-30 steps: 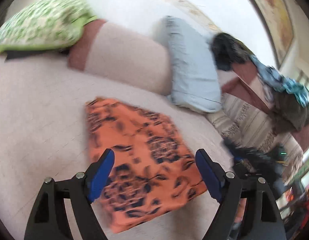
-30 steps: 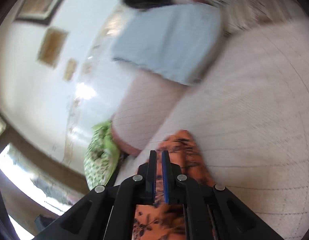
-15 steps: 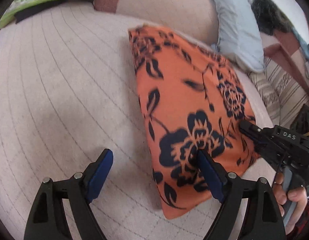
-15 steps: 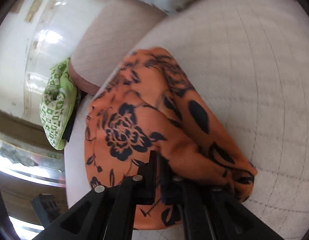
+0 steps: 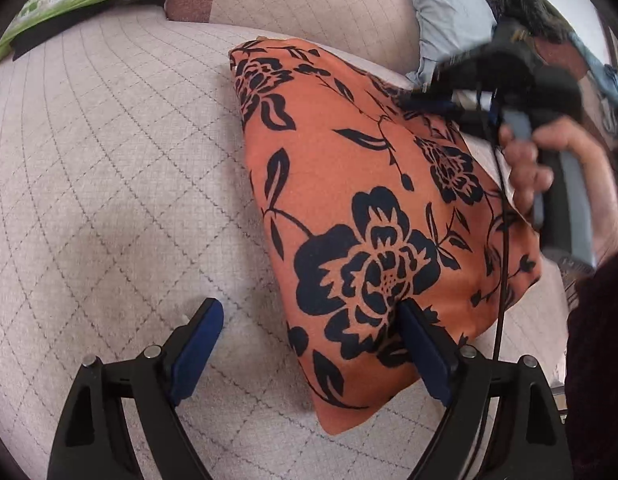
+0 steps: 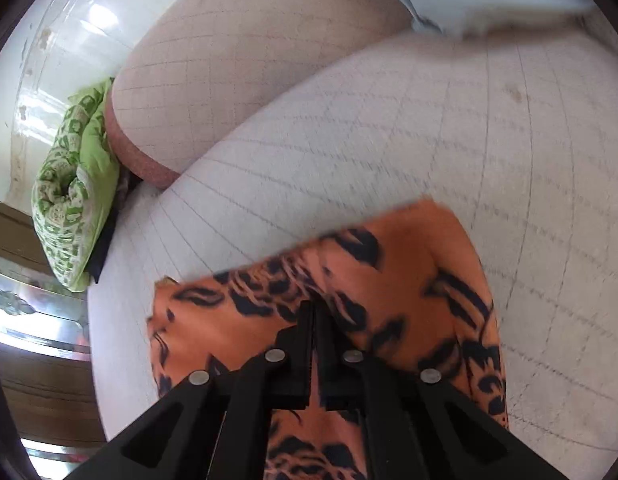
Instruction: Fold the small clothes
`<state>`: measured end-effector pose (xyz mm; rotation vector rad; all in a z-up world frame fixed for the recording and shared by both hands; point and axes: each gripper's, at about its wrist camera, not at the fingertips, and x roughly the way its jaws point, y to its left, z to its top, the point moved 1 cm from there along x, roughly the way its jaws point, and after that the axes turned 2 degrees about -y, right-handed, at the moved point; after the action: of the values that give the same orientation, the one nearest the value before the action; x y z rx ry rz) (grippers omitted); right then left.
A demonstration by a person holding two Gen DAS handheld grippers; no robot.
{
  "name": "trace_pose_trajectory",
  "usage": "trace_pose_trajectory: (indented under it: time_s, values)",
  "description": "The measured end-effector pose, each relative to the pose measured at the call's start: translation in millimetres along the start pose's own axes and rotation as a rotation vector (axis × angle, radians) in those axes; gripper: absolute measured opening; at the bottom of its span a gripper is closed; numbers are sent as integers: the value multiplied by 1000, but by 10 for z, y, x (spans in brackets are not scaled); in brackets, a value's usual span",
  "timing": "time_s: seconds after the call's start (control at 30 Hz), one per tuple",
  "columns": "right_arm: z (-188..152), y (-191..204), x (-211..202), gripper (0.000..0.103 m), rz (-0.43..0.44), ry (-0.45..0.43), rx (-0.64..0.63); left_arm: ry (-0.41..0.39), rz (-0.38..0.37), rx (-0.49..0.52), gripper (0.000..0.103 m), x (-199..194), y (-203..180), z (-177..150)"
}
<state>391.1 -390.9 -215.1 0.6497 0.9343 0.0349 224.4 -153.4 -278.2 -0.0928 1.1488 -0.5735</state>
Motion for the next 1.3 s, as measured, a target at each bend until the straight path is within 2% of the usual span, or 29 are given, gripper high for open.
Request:
trace_pose_trajectory:
  time_s: [0.07, 0.13, 0.2, 0.27, 0.33, 0.37, 0.5, 0.57, 0.63, 0.7, 0.77, 0.87, 0.93, 1.03, 1.1, 1.17, 1.23, 1.3]
  values:
    - [-3, 291, -55, 8, 124, 15, -78, -13, -7, -26, 88, -94, 75, -14]
    - [-83, 575, 90, 8, 192, 116, -159, -47, -9, -35, 88, -200, 126, -9]
    - [-195, 702, 397, 8, 191, 207, -227, -86, 32, -15, 89, -211, 119, 33]
    - [-261, 597, 818, 5, 109, 302, -219, -75, 82, 16, 89, -116, 123, 10]
    - [-210, 406, 807, 3, 191, 271, -56, -71, 85, 16, 91, -83, 116, 0]
    - [-193, 367, 697, 5, 208, 250, -34, -71, 85, 19, 91, -96, 105, -1]
    - [-317, 163, -5, 7, 200, 108, -84, -98, 114, 53, 91, -66, -37, 51]
    - [-436, 60, -309, 7, 182, 48, -77, -119, 131, 72, 91, -111, -92, 34]
    - [-645, -123, -708, 7, 126, -16, -89, -132, 143, 88, 91, -128, -142, 77]
    - [-847, -226, -895, 7, 65, -29, -88, -138, 158, 96, 91, -135, -173, 57]
    - [-1057, -328, -962, 7, 25, -13, -84, -145, 173, 106, 91, -180, -143, 30]
    - [-1355, -515, -798, 6, -32, 28, -73, -154, 191, 127, 91, -175, -165, 2]
    - [-1438, -636, -790, 6, 5, -24, -56, -154, 204, 137, 91, -69, -168, 39]
    - [-1372, -628, -874, 6, 16, -14, -67, -138, 189, 151, 91, -8, -169, 34]
    - [-1350, -695, -970, 6, 69, -50, -11, -129, 178, 148, 91, 22, -162, 62]
    - [-1321, -745, -1036, 6, 91, -64, 6, -117, 124, 109, 91, -29, -120, 113]
    - [-1307, -797, -1119, 6, 90, -88, 3, -177, 72, 62, 91, -153, -46, 175]
    - [-1317, -870, -1097, 6, 102, -79, 12, -229, 100, 14, 92, -217, 31, 217]
